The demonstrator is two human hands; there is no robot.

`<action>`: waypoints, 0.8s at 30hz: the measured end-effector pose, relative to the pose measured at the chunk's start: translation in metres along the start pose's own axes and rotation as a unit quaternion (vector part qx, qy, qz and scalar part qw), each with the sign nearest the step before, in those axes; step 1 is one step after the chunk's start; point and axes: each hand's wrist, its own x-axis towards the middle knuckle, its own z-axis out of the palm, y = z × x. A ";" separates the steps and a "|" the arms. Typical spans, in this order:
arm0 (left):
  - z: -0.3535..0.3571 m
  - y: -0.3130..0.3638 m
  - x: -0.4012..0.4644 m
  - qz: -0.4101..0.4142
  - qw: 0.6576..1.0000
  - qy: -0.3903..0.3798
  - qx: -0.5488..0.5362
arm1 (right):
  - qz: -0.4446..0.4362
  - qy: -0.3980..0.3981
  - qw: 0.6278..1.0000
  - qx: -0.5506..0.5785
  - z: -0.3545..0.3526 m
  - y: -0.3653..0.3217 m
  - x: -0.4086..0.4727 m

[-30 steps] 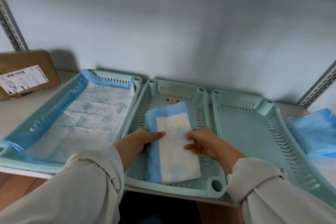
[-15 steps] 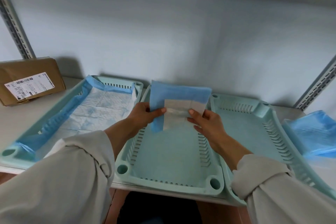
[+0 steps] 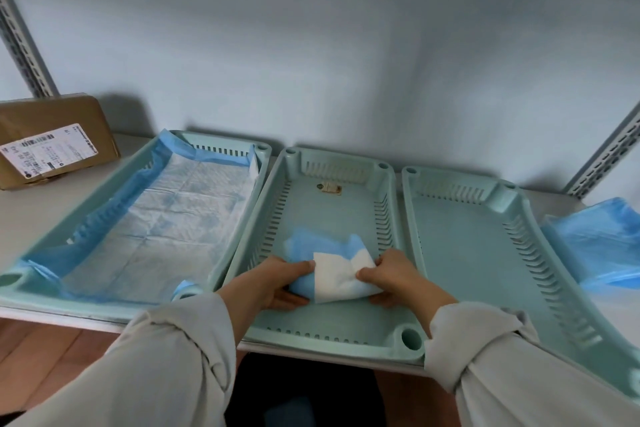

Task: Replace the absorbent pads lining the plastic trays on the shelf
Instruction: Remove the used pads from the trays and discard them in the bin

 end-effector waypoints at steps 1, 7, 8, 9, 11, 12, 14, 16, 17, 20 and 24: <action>0.003 0.002 -0.001 0.005 1.000 0.018 0.017 | -0.017 0.013 0.999 -0.037 0.002 0.001 0.001; 0.005 0.013 0.004 0.184 0.811 0.193 0.520 | -0.109 0.101 0.951 -0.271 0.004 -0.004 -0.004; 0.007 0.014 0.005 0.240 0.787 0.186 0.538 | -0.141 0.117 0.938 -0.295 0.004 -0.005 -0.005; 0.010 0.016 0.005 0.292 0.769 0.159 0.547 | -0.179 0.132 0.925 -0.309 0.005 -0.007 -0.006; 0.017 0.016 0.006 0.334 0.766 0.087 0.543 | -0.257 0.111 0.905 -0.320 0.008 -0.012 -0.008; 0.019 0.015 0.005 0.326 0.778 0.056 0.535 | -0.282 0.074 0.901 -0.320 0.008 -0.014 -0.009; 0.020 0.013 0.006 0.309 0.790 0.005 0.530 | -0.282 -0.025 0.903 -0.323 0.006 -0.017 -0.011; 0.020 0.009 0.008 0.298 0.761 -0.027 0.576 | -0.241 -0.109 0.900 -0.346 0.001 -0.015 -0.011; 0.020 0.006 0.009 0.294 0.741 -0.031 0.604 | -0.221 -0.137 0.891 -0.373 -0.001 -0.013 -0.011; 0.024 0.001 0.011 0.295 0.723 -0.010 0.625 | -0.221 -0.148 0.855 -0.444 0.002 -0.009 -0.009; 0.028 0.004 0.010 0.307 0.736 0.030 0.603 | -0.256 -0.066 0.866 -0.424 0.010 -0.002 -0.004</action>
